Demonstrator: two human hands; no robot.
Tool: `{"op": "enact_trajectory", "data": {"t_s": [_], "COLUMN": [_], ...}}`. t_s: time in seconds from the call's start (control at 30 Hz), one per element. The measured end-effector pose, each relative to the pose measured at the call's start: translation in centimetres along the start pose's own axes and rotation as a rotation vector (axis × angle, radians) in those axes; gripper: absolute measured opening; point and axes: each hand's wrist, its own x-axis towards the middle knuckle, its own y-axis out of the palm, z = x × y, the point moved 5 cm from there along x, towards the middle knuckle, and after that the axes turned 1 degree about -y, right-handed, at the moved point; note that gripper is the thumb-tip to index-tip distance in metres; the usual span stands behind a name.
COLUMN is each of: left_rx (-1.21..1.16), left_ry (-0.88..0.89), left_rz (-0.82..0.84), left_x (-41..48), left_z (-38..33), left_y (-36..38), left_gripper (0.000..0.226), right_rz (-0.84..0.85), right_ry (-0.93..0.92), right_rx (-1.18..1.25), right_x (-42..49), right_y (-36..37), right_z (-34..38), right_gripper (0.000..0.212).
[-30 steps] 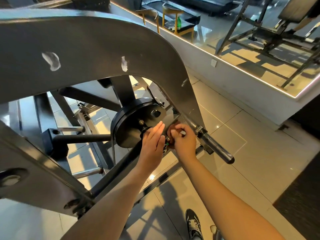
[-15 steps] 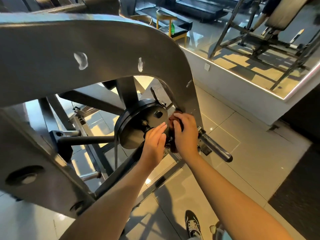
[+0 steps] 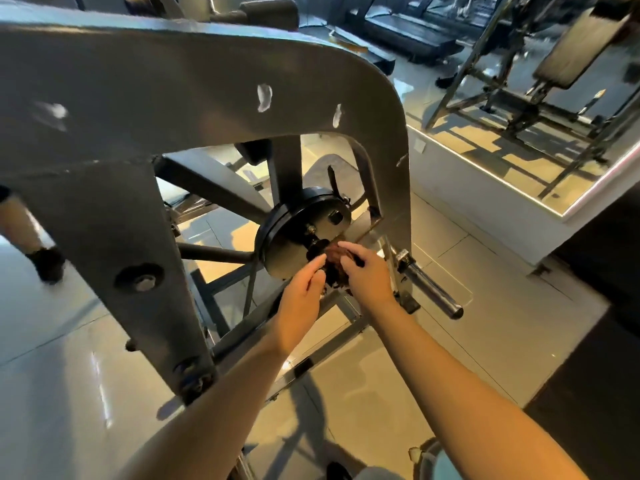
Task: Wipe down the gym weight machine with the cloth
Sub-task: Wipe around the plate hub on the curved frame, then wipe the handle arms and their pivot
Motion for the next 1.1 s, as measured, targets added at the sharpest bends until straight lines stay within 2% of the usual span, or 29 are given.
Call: {"op": "enact_trajectory", "data": {"t_s": [0.07,0.27,0.33,0.43,0.53,0.67,0.73,0.8,0.9,0.97,1.03,1.1], "left_rx": [-0.049,-0.121,-0.126,-0.085,-0.099,-0.094,0.032,0.163,0.365,0.412,0.413,0.352], "left_ry": [-0.006,0.048,0.077,0.104,0.133,0.175,0.239,0.34,0.643,0.753,0.788,0.798], "left_rz": [-0.011,-0.119,-0.158,-0.215,-0.185,-0.047,0.008,-0.01,-0.117,-0.208,-0.274,-0.248], "left_x": [-0.9,-3.4,-4.4,-5.9,-7.5,-11.0,-13.3,-14.9,-16.3,-16.6,-16.5,-15.8], "left_z": [0.0,-1.3,-1.6,-1.8,-2.3,-2.7,-3.1,-3.8,-6.0,-7.5,-9.2,-10.7], "left_y": [0.0,-1.1,-2.3,-4.7,-7.2,-10.9,-13.2,-16.1,-20.0,-21.6,-22.6,-23.3], "left_gripper": [0.036,0.033,0.03,0.027,0.028,0.033,0.035,0.035,0.028,0.031,0.038,0.047], "right_rz": [0.028,0.06,0.079,0.031,0.013,-0.033,-0.059,-0.117,-0.302,-0.397,-0.448,-0.465], "right_ry": [0.048,0.132,0.123,0.033,0.007,-0.024,-0.073,-0.131,-0.1,-0.074,-0.117,-0.218], "right_rx": [0.159,0.409,0.424,0.304,0.338,0.426,0.444,0.379,0.41,0.491,0.488,0.489], "right_x": [-1.2,-3.9,-5.4,-7.9,-10.8,-15.8,-18.3,-20.1,-21.5,-21.9,-22.1,-22.1], "right_y": [0.4,2.7,3.6,5.0,7.2,11.1,12.6,13.7,14.5,14.8,14.8,14.9], "right_z": [-0.2,1.0,1.8,3.4,4.6,6.6,7.7,9.1,11.0,12.5,14.7,17.9], "right_gripper": [0.031,0.024,0.023,0.022,0.024,0.029,0.028,0.025,0.024,0.023,0.022,0.02]}}
